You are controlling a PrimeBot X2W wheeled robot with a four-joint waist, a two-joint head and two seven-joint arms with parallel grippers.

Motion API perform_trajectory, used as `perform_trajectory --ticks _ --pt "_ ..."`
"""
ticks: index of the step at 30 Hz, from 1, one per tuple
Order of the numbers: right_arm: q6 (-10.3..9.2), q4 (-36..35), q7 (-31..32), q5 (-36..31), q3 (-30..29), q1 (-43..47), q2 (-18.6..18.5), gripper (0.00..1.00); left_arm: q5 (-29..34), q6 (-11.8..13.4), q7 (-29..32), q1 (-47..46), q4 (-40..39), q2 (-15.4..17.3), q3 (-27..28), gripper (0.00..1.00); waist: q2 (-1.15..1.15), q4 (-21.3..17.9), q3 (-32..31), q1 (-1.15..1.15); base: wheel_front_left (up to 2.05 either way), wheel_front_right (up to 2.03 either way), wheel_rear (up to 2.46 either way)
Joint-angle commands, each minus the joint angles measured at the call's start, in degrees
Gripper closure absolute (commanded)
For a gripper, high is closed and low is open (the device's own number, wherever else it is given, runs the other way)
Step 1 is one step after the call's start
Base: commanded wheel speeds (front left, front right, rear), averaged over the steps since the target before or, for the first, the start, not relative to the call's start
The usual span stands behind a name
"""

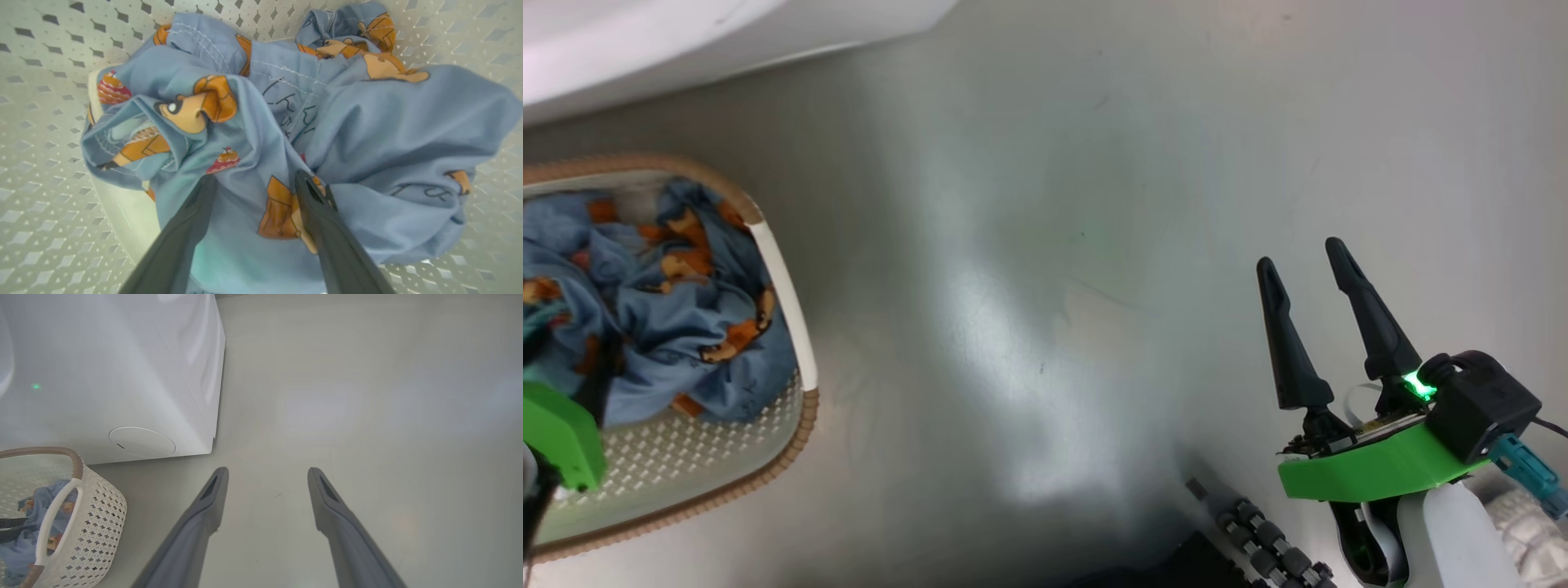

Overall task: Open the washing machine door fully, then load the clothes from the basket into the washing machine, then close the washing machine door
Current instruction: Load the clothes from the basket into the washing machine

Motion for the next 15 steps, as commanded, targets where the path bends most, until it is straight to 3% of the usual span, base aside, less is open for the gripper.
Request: perform_trajectory --ticks 1,15 --pt "0.51 -1.32 -0.27 1.16 1.27 1.25 -0.47 0.0 -0.34 -0.16 -0.06 -0.45 0.67 3.1 0.72 0.0 0.0 -0.9 1.47 0.0 0.0 0.0 0.0" --pt "0.51 -1.84 -0.27 1.39 2.25 0.78 -0.47 0.0 -2.91 -0.17 7.09 -6.25 8.66 1.31 -2.02 0.0 0.0 -0.92 2.42 0.0 0.0 0.0 0.0"
